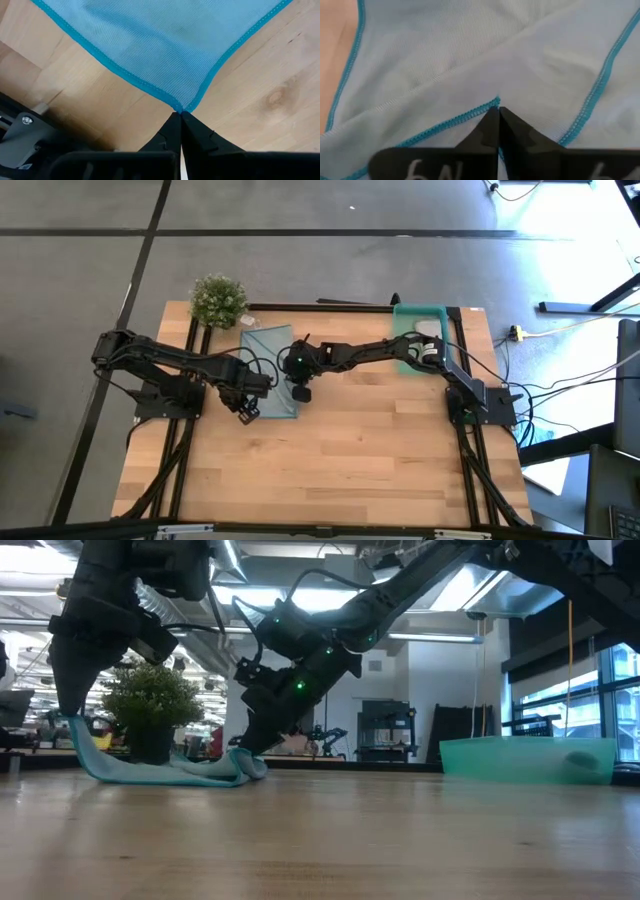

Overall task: Roll microfiber towels into tight, uniform cylinder then place into a basket
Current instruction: Fold the blue towel

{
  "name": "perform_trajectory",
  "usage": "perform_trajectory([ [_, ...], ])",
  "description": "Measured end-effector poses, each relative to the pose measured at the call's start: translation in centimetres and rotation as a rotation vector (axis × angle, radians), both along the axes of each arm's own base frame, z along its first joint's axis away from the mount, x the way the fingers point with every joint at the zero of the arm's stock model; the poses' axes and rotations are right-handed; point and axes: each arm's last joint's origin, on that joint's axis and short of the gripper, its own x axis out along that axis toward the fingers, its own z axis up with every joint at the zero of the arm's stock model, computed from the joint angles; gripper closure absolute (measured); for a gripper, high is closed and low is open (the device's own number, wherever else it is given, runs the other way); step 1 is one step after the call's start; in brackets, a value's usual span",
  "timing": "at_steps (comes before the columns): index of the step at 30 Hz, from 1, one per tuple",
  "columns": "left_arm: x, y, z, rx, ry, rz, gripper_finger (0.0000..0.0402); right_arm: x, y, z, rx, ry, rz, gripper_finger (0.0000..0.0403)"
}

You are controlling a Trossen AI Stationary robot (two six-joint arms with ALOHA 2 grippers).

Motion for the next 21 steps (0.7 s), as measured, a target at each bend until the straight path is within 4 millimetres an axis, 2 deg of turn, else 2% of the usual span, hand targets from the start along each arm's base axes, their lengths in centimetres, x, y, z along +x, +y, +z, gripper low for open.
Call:
perform_trajectory([
  [12,0.0,0.01,0.0,0.0,0.0,0.0,0.0401,0.12,-0.01,0.12,0.038,-0.018,-0.032,0.0287],
  [21,0.0,0.02,0.0,0.003,0.0,0.0,0.0402,0.37,-0.02,-0.1,0.033,-0.04,-0.029,0.0273],
])
